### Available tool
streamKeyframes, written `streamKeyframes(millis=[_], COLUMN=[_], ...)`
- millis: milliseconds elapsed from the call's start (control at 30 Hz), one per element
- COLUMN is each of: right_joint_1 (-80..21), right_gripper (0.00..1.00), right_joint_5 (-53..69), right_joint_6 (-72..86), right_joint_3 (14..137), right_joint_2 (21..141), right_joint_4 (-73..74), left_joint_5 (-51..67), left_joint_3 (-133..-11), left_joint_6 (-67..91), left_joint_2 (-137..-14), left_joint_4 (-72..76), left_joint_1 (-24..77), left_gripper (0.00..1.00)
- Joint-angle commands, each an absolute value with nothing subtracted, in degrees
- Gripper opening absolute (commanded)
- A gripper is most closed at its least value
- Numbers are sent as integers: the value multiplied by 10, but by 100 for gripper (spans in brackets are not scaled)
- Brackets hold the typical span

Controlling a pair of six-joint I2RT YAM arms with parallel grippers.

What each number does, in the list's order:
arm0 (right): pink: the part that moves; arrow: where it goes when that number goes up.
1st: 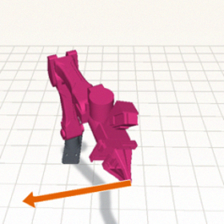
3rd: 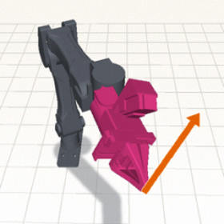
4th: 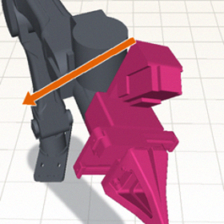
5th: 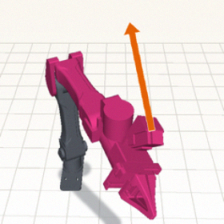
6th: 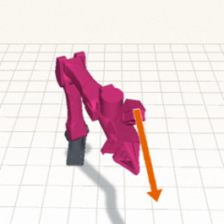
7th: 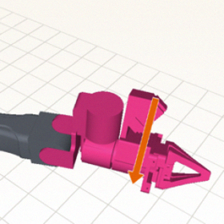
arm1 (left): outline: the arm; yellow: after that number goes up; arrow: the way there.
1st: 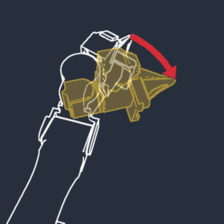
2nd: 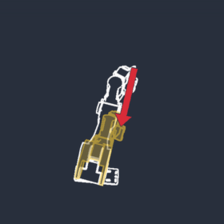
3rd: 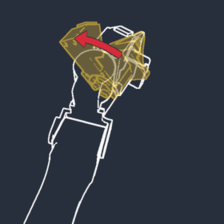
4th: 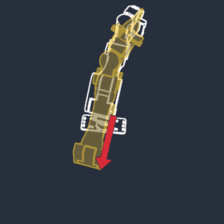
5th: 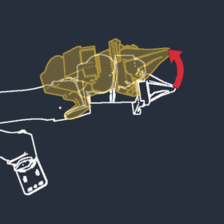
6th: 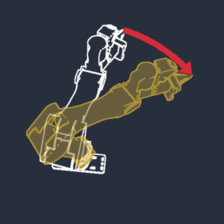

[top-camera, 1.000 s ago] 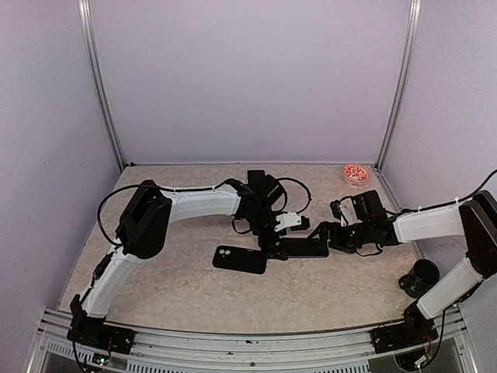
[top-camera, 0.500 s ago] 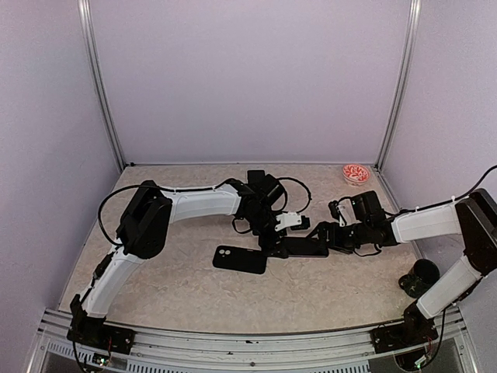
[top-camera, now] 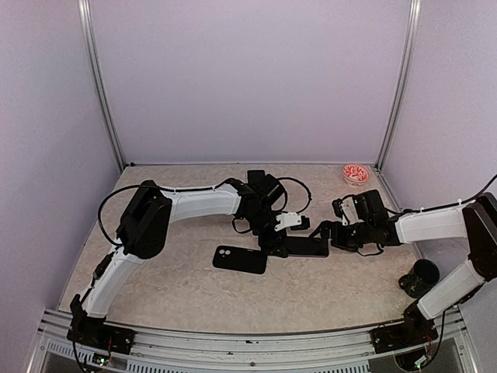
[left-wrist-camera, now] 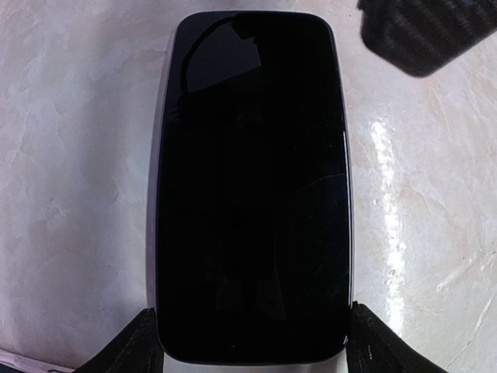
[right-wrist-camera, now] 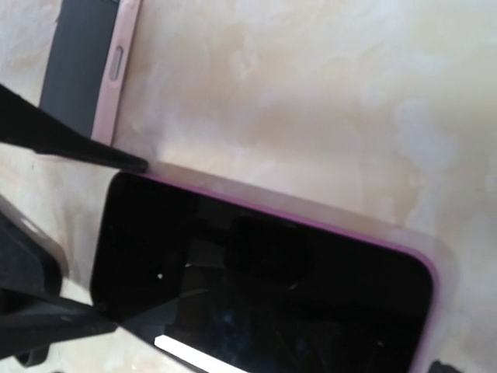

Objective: Put the phone into the phone case
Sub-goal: Pick up the phone from the center of the board.

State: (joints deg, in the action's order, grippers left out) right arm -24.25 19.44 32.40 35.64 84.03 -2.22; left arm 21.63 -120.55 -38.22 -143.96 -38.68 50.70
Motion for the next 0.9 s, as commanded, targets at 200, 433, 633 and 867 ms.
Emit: streamKeyframes(millis=[200, 433, 633, 867], right_joint_1=[-221, -197, -179, -169], right_gripper=[99, 99, 99, 99], right_joint_5=[184, 198, 238, 264], right_joint_6=[305, 301, 298, 300], right_joint_3=[347, 337, 337, 332], right_joint_2=[771, 750, 751, 756], right_joint_4=[28, 34, 31, 19], left_joint_5=[215, 221, 220, 216], left_joint_3=[-1152, -1122, -1095, -1062], left_joint_6=[-360, -352, -352, -350], left_joint_2=[-1405, -1366, -1339, -1313], left_joint_4=[-331, -285, -256, -211], left_joint_1=[502, 502, 505, 512], left_gripper=[35, 25, 16, 7])
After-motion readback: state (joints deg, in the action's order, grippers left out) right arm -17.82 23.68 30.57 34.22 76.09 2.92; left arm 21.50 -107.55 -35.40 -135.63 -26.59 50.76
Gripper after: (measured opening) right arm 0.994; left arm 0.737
